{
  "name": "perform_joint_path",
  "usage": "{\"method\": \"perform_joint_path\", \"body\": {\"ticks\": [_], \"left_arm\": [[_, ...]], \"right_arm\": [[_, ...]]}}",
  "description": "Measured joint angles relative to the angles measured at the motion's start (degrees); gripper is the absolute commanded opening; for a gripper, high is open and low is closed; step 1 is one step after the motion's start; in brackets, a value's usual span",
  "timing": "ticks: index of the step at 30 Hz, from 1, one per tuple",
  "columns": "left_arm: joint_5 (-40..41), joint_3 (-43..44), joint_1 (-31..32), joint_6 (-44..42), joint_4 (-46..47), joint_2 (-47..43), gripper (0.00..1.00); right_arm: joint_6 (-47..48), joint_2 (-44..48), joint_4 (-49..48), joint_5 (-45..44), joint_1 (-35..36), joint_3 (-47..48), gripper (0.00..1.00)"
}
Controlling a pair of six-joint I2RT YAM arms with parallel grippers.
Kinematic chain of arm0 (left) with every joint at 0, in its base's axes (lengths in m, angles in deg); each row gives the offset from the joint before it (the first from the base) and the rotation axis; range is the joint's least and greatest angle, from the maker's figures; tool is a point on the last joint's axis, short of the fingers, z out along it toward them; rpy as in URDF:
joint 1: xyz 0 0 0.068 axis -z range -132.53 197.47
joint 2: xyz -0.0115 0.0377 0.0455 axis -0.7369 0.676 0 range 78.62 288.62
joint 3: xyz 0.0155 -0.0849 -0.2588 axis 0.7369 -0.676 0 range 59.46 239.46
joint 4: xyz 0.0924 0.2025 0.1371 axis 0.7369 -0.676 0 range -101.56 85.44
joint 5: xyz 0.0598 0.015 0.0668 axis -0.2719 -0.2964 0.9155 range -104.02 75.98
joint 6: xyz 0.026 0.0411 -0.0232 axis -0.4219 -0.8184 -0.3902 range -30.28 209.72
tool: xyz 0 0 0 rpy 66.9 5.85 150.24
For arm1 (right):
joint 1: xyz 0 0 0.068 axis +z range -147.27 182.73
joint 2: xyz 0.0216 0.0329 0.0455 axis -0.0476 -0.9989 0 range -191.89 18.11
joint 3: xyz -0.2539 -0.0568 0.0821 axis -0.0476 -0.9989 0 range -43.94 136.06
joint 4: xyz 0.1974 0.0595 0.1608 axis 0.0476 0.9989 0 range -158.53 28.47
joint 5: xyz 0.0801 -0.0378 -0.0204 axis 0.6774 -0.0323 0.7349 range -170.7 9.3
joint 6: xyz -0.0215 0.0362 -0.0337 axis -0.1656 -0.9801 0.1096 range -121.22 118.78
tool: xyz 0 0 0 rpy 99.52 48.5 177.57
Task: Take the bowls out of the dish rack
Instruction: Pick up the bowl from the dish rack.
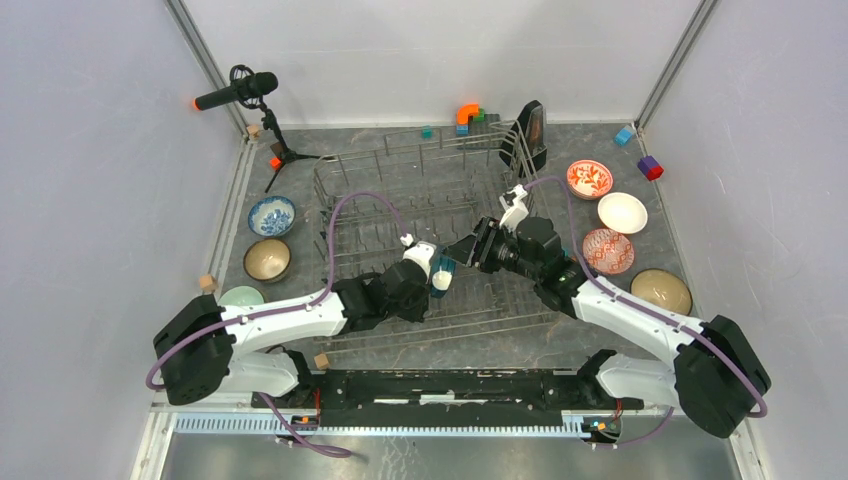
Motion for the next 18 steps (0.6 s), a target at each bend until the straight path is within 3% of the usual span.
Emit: {"method": "perform_joint_path", "body": {"ticks": [12,18], "left_arm": [[0.7,0.0,-0.31,0.0,-0.04,0.09,0.14],[1.73,0.09,-0.39,-0.07,-0.48,0.15,0.14]], "right_arm": [[0.35,-2.99,-0.09,-0.02,0.5,1.49,0.43],[0.0,-4.76,-2.58,0.48,1.18,1.84,0.36]]}}
